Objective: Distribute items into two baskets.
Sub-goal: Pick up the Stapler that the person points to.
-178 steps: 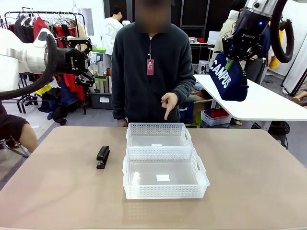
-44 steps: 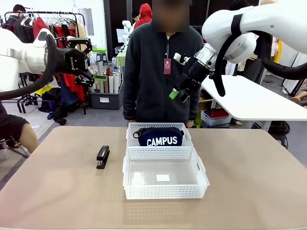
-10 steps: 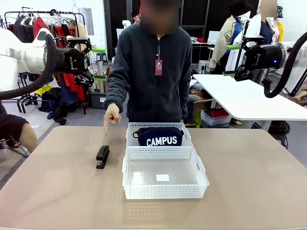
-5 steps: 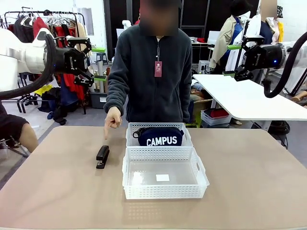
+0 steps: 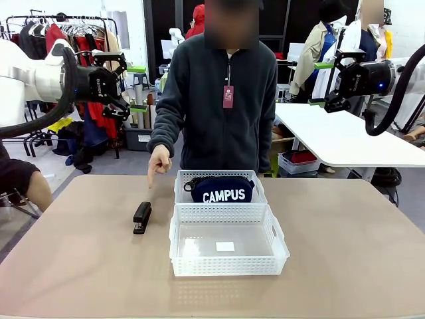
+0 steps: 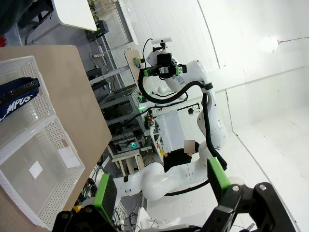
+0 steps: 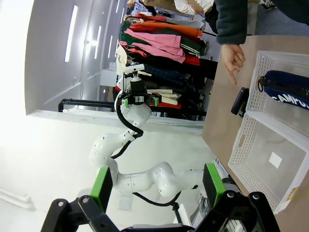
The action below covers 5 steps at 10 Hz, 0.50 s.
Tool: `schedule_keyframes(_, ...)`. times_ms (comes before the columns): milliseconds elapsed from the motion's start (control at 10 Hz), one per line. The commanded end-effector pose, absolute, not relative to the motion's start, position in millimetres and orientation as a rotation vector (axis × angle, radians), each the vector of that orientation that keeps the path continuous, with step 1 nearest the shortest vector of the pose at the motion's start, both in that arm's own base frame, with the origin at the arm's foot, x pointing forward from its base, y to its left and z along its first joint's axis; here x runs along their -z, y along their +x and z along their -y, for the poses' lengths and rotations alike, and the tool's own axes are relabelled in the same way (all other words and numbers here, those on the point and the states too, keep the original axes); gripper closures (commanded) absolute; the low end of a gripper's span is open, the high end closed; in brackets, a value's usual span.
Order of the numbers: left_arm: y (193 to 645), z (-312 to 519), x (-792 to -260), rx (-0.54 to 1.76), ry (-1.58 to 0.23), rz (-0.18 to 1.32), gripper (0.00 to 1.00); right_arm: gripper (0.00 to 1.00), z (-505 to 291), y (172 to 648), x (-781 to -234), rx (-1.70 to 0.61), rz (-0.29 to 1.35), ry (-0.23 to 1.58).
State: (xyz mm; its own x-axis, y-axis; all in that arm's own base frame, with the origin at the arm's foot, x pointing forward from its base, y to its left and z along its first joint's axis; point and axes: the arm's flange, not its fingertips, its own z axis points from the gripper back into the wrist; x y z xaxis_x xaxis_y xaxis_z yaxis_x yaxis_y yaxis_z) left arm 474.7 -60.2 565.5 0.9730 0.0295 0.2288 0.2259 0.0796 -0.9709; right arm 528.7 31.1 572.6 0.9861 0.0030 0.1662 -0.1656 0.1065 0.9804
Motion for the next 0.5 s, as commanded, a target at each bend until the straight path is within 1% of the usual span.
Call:
schedule_keyframes(0, 473.6, 60.3, -568.1, 0.148, -1.487, 0.215, 0.0, 0.0, -30.2, 528.1, -574.7, -0.125, 0.14, 1.463)
schedule_keyframes(400, 473.6, 60.3, -568.1, 0.148, -1.487, 0.215, 0.0, 0.0, -30.2, 528.1, -574.7, -0.125, 0.14, 1.463)
